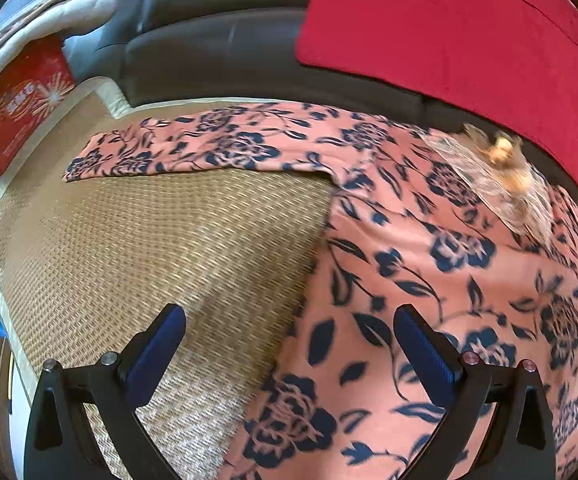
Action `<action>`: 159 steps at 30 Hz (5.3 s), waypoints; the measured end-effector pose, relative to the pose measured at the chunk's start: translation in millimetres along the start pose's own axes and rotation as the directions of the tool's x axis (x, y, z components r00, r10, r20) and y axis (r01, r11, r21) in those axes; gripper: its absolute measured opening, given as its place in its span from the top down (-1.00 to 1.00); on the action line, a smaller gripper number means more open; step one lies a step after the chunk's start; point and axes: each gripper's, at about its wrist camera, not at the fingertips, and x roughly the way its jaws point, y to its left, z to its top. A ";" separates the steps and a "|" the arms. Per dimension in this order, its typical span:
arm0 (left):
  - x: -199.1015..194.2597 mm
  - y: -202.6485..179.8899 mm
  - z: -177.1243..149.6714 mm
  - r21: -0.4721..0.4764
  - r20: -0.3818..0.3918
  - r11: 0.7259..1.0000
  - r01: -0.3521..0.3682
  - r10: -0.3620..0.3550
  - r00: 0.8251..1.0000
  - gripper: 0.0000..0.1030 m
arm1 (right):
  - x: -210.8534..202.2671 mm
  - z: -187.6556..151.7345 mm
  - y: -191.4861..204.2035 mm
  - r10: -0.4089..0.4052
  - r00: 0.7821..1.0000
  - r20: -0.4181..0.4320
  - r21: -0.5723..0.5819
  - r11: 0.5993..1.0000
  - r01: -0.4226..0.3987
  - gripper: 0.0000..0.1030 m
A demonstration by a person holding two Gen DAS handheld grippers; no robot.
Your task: Fold small clothes
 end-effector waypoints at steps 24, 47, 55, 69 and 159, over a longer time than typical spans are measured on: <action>-8.2 95.1 5.7 -0.186 0.131 0.981 0.052 -0.028 0.991 -1.00 | -148.4 -121.8 358.6 0.562 0.807 -0.184 -0.380 0.716 -0.586 0.81; 90.0 -85.9 99.8 -0.222 -0.219 0.878 0.423 -0.468 0.856 -0.68 | -51.1 -228.8 300.6 0.516 0.721 -0.462 -0.205 0.729 -0.653 -0.45; 116.9 -66.8 86.4 -0.509 -0.229 0.765 0.394 -0.562 0.795 0.32 | -29.0 -220.6 259.4 0.518 0.715 -0.470 -0.158 0.747 -0.645 -0.45; 93.9 -95.3 89.2 -0.100 -0.093 0.968 0.231 -0.240 0.966 0.94 | -1.6 -172.0 251.3 0.598 0.650 -0.469 -0.008 0.733 -0.681 -0.52; 40.1 41.4 111.9 -0.063 0.022 0.960 0.272 -0.271 0.962 -0.37 | -1.1 -183.3 330.7 0.289 0.834 -0.471 -0.447 0.737 -0.508 0.92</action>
